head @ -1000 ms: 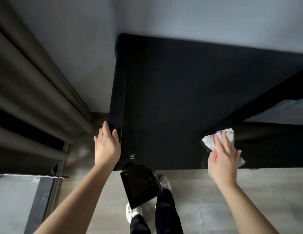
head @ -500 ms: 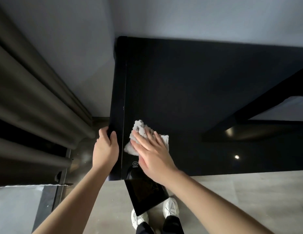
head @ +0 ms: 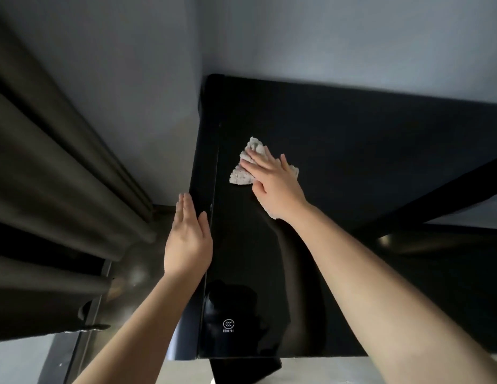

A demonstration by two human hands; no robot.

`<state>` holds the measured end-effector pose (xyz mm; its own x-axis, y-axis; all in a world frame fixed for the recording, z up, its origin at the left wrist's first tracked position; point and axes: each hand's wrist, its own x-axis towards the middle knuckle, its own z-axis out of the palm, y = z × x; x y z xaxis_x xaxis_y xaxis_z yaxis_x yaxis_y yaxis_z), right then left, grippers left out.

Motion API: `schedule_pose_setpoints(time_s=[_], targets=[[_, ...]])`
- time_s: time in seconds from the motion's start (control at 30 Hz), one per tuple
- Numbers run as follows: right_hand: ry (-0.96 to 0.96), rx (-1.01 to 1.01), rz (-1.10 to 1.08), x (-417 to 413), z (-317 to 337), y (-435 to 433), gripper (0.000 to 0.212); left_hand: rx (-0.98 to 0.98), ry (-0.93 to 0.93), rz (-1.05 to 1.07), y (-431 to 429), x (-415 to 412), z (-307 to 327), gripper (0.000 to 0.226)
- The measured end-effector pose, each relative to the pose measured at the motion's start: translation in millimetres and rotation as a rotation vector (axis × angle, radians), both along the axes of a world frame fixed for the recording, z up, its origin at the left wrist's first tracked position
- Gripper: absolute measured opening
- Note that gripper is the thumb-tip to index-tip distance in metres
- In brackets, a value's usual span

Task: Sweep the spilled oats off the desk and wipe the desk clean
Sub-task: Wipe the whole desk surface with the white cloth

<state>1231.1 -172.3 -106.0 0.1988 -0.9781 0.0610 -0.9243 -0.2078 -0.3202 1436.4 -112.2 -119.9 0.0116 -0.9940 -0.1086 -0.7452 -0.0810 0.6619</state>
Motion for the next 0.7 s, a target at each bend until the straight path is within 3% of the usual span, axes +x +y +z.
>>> schedule_pose_setpoints(time_s=[0.13, 0.27, 0.4, 0.47, 0.6, 0.7], targets=[[-0.037, -0.003, 0.086, 6, 4, 68, 0.050, -0.015, -0.054, -0.019, 2, -1, 4, 0.056], [-0.037, 0.033, 0.267, -14, 7, 167, 0.050, -0.082, -0.263, -0.152, 9, -11, 9, 0.062], [0.007, 0.045, 0.441, -44, 7, 176, 0.050, -0.134, -0.408, -0.251, 17, -30, 10, 0.057], [-0.012, 0.050, 0.396, -62, 5, 142, 0.052, -0.119, -0.447, -0.249, 16, -34, 9, 0.059], [0.031, 0.000, 0.047, -96, -3, 47, 0.056, -0.128, -0.477, -0.235, 17, -35, 6, 0.062], [0.017, -0.029, -0.064, -97, -5, 12, 0.053, -0.115, -0.483, -0.231, 15, -35, 6, 0.062]])
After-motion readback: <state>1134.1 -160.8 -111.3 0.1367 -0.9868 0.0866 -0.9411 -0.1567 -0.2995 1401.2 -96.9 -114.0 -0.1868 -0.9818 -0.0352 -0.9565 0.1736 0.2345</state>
